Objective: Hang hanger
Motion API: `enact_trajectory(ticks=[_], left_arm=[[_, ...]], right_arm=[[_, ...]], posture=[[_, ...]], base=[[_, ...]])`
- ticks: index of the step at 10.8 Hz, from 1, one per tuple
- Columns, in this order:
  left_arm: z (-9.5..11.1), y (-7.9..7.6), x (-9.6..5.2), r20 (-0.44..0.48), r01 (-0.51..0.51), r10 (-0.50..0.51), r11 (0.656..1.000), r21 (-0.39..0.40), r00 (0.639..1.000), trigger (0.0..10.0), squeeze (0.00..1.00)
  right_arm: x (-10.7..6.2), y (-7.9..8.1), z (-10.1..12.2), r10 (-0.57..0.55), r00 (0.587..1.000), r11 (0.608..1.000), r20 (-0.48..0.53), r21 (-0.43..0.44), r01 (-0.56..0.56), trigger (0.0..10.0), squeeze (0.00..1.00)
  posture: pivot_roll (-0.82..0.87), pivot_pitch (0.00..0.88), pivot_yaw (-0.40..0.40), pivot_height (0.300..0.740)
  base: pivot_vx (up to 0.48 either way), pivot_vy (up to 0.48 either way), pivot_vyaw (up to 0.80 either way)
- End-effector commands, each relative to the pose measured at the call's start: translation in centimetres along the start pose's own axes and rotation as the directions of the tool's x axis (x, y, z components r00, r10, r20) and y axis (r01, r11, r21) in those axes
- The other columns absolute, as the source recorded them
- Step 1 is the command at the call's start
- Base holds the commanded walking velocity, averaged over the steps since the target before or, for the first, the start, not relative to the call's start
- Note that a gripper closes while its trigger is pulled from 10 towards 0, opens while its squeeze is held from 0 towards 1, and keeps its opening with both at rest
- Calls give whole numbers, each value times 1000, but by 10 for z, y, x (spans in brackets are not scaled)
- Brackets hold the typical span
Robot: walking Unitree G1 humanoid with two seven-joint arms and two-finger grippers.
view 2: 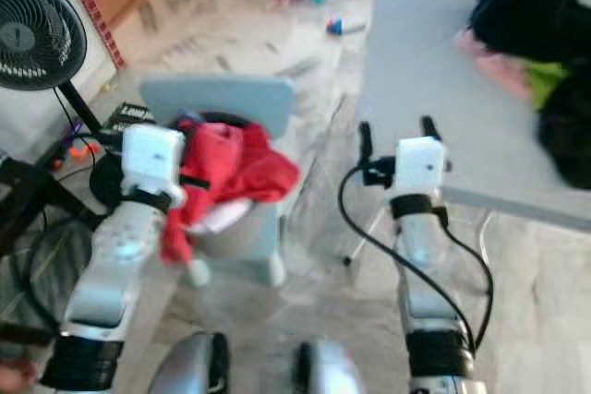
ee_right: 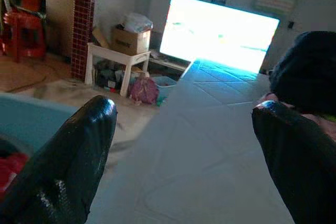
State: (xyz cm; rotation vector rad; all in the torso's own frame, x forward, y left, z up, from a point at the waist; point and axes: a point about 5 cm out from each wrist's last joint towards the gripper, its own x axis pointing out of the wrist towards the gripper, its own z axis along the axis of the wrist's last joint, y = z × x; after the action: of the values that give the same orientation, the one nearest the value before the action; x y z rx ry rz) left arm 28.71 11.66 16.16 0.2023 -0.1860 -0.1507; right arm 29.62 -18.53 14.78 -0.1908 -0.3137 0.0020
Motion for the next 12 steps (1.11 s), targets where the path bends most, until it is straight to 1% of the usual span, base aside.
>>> enact_trajectory(ticks=[1,6,12], left_arm=[[2,-11,-2,6,35,-35,999,-17,999,10000,0],[3,-14,0,12,50,-50,999,-17,999,10000,0],[6,-20,2,25,73,-72,997,-5,997,10000,0]], right_arm=[[-3,-7,-4,-24,1000,1000,-16,-16,23,10000,0],[-2,-7,-4,-24,1000,999,-18,-31,23,10000,0],[0,-6,-6,-20,1000,999,-18,-38,20,10000,0]], posture=[[8,169,-14,740],[-1,169,-15,740],[-1,163,-17,740]], base=[[0,-416,0],[0,-410,0],[0,-323,0]])
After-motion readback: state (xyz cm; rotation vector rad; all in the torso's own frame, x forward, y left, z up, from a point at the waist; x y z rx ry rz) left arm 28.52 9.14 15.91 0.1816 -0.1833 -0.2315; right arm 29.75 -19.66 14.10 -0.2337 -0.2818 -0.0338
